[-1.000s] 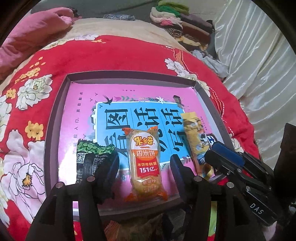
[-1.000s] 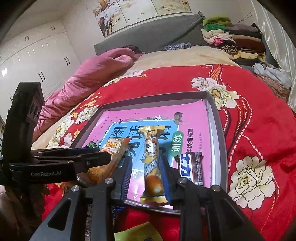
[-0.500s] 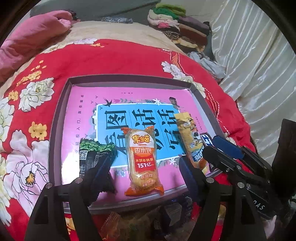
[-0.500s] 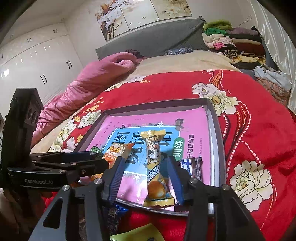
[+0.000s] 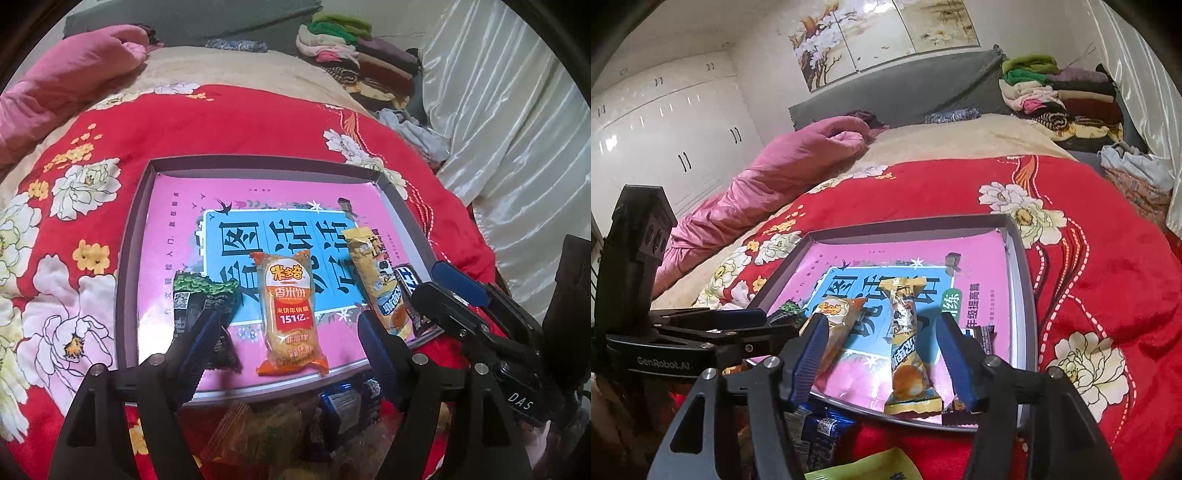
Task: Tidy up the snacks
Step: 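Open both tools to release the rice-cake pack and wafer in the tray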
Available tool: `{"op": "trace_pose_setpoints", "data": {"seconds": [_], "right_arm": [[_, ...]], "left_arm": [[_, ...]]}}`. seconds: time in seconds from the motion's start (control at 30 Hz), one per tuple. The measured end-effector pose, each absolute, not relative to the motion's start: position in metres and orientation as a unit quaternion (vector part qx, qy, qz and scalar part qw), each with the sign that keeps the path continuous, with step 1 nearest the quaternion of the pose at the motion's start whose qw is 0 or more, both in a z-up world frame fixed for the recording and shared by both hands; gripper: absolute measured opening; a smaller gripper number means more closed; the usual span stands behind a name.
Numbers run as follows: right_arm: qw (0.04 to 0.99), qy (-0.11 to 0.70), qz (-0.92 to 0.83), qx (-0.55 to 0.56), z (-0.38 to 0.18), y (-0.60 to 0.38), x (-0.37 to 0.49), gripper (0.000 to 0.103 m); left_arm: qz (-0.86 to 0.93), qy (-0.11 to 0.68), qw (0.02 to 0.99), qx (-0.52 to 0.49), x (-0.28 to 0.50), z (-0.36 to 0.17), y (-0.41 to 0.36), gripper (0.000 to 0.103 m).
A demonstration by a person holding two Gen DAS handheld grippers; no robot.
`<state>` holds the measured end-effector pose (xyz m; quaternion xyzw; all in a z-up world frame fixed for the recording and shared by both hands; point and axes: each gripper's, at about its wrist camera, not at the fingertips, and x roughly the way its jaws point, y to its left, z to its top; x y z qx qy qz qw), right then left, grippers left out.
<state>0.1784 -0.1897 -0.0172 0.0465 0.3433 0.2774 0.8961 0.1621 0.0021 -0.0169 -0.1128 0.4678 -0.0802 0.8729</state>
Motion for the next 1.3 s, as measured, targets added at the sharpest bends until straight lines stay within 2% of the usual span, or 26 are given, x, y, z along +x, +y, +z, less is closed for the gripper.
{"op": "trace_pose_setpoints", "data": {"seconds": [0.2,0.3,0.77,1.3], "right_arm": [[0.905,0.322,0.275,0.041,-0.009,-0.192,0.172,0.062],[0.907,0.315,0.276,0.045,-0.006,-0.195,0.17,0.068],[0.907,0.308,0.285,0.037,-0.002,-0.194,0.161,0.074],[0.917,0.284,0.278,0.036,0.009,-0.201,0.147,0.076]], "left_arm": [[-0.071,0.459,0.88,-0.097,0.156,-0.009,0.004,0.078],[-0.072,0.456,0.882,-0.097,0.154,-0.006,0.005,0.078],[-0.076,0.452,0.884,-0.093,0.142,0.001,0.003,0.078],[-0.078,0.452,0.884,-0.089,0.128,0.008,0.001,0.078]]}}
